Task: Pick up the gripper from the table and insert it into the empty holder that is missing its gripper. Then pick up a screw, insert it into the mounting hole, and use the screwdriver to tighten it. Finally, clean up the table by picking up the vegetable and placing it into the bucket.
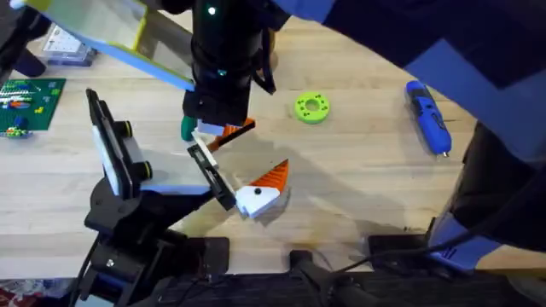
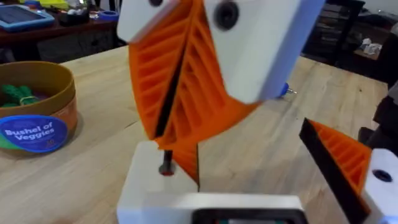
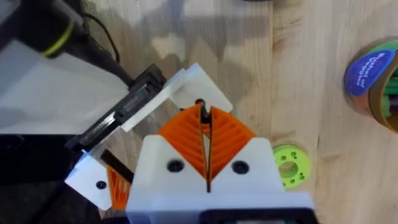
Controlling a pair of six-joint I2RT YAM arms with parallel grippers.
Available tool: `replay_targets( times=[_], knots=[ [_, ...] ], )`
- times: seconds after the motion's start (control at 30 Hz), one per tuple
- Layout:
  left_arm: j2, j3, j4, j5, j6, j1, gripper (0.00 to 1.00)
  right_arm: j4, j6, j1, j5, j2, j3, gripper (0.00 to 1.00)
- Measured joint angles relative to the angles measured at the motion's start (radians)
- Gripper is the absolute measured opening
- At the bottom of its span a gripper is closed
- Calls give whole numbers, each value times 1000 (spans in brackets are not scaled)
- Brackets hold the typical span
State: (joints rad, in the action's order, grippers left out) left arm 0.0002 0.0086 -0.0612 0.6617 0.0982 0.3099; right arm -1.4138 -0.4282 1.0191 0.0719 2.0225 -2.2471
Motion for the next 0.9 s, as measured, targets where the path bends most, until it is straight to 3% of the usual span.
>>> replay_targets(
  times=[0.9],
  knots=[
    [0, 0, 0, 0, 0, 0, 990, -7, 0, 12, -1, 16, 0, 3]
  ],
)
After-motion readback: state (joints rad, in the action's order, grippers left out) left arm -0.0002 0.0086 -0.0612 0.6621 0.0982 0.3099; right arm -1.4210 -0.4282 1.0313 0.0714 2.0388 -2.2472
